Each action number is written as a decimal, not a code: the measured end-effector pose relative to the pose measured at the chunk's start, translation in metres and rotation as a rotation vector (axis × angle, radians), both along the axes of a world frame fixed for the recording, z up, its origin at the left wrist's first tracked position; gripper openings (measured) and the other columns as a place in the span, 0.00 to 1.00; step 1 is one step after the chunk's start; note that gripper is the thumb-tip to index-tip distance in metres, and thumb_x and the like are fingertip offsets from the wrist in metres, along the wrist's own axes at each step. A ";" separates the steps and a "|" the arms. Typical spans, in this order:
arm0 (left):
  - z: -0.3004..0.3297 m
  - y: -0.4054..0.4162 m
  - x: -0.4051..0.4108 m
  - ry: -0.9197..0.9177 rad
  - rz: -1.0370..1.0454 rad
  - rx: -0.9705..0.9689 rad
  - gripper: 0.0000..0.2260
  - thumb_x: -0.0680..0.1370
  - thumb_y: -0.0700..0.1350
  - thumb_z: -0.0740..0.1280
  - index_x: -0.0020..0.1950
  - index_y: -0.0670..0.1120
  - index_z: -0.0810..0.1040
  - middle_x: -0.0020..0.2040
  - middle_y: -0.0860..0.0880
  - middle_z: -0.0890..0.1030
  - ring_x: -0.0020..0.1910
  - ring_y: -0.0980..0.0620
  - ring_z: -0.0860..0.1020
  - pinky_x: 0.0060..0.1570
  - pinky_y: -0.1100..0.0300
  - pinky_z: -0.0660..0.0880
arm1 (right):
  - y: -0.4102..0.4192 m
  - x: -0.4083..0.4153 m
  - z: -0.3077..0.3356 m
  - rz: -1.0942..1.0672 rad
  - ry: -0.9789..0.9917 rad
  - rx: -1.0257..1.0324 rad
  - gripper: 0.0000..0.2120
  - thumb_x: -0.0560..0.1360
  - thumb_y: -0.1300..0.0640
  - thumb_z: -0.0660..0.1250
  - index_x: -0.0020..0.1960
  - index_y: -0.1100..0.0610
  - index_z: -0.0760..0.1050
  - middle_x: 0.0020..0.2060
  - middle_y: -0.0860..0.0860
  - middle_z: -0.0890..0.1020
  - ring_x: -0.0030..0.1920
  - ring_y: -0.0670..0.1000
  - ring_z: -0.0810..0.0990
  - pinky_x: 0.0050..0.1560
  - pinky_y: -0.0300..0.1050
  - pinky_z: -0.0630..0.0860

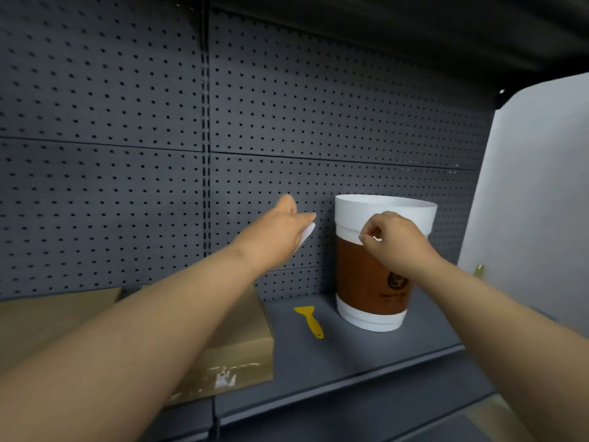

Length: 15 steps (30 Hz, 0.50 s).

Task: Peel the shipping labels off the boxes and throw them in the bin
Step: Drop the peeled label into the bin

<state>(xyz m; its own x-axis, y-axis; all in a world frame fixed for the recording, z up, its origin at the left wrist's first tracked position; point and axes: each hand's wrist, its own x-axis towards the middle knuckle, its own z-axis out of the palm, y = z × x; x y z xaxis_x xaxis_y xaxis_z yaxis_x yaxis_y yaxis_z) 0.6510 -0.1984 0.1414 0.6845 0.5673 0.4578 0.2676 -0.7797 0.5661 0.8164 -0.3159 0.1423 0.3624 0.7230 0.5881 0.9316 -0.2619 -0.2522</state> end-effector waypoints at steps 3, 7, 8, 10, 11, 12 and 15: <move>0.016 -0.004 0.036 -0.105 -0.027 -0.103 0.15 0.79 0.52 0.61 0.39 0.47 0.60 0.22 0.57 0.65 0.26 0.57 0.67 0.28 0.60 0.58 | -0.007 0.025 0.010 -0.040 0.007 0.040 0.07 0.76 0.57 0.62 0.48 0.58 0.77 0.46 0.51 0.75 0.46 0.49 0.73 0.45 0.42 0.68; 0.033 0.002 0.082 -0.038 -0.011 0.201 0.10 0.79 0.51 0.60 0.46 0.45 0.72 0.37 0.51 0.69 0.35 0.52 0.66 0.38 0.51 0.67 | -0.012 0.054 0.023 -0.081 0.015 0.097 0.06 0.76 0.56 0.62 0.47 0.55 0.77 0.46 0.48 0.73 0.46 0.47 0.72 0.45 0.43 0.70; 0.037 0.004 0.092 -0.017 -0.011 0.298 0.09 0.80 0.49 0.59 0.50 0.45 0.75 0.42 0.49 0.70 0.38 0.51 0.68 0.41 0.52 0.69 | -0.012 0.060 0.027 -0.084 0.010 0.109 0.05 0.76 0.56 0.62 0.46 0.55 0.76 0.45 0.47 0.73 0.46 0.47 0.71 0.45 0.43 0.69; 0.045 0.007 0.110 -0.014 -0.022 0.483 0.12 0.81 0.45 0.59 0.62 0.46 0.77 0.49 0.47 0.71 0.46 0.49 0.71 0.47 0.54 0.72 | -0.010 0.073 0.033 -0.088 -0.013 0.129 0.04 0.76 0.56 0.62 0.45 0.54 0.75 0.45 0.47 0.73 0.46 0.47 0.71 0.46 0.42 0.67; 0.049 0.009 0.118 -0.037 -0.029 0.512 0.14 0.81 0.45 0.59 0.65 0.46 0.76 0.50 0.48 0.71 0.49 0.49 0.72 0.49 0.56 0.72 | -0.008 0.079 0.037 -0.093 -0.024 0.141 0.04 0.76 0.56 0.62 0.44 0.53 0.74 0.45 0.47 0.73 0.46 0.47 0.71 0.46 0.42 0.67; 0.053 0.010 0.127 -0.060 -0.027 0.513 0.15 0.81 0.45 0.59 0.65 0.47 0.76 0.52 0.48 0.72 0.52 0.48 0.73 0.50 0.57 0.72 | -0.006 0.084 0.040 -0.099 -0.031 0.153 0.04 0.76 0.56 0.62 0.44 0.53 0.74 0.45 0.47 0.73 0.46 0.47 0.71 0.46 0.41 0.66; 0.063 0.024 0.156 -0.111 -0.008 0.520 0.14 0.81 0.45 0.59 0.63 0.48 0.78 0.58 0.45 0.77 0.58 0.45 0.75 0.56 0.53 0.74 | 0.005 0.103 0.048 -0.103 -0.018 0.189 0.05 0.76 0.55 0.63 0.45 0.54 0.75 0.44 0.47 0.73 0.46 0.47 0.71 0.46 0.41 0.66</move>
<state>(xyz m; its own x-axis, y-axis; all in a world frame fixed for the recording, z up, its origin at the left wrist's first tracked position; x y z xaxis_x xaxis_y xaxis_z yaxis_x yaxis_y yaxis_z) 0.8068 -0.1747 0.2043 0.6189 0.2416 0.7474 0.2211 -0.9666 0.1293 0.9194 -0.3107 0.1900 0.4173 0.5590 0.7165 0.9070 -0.3058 -0.2897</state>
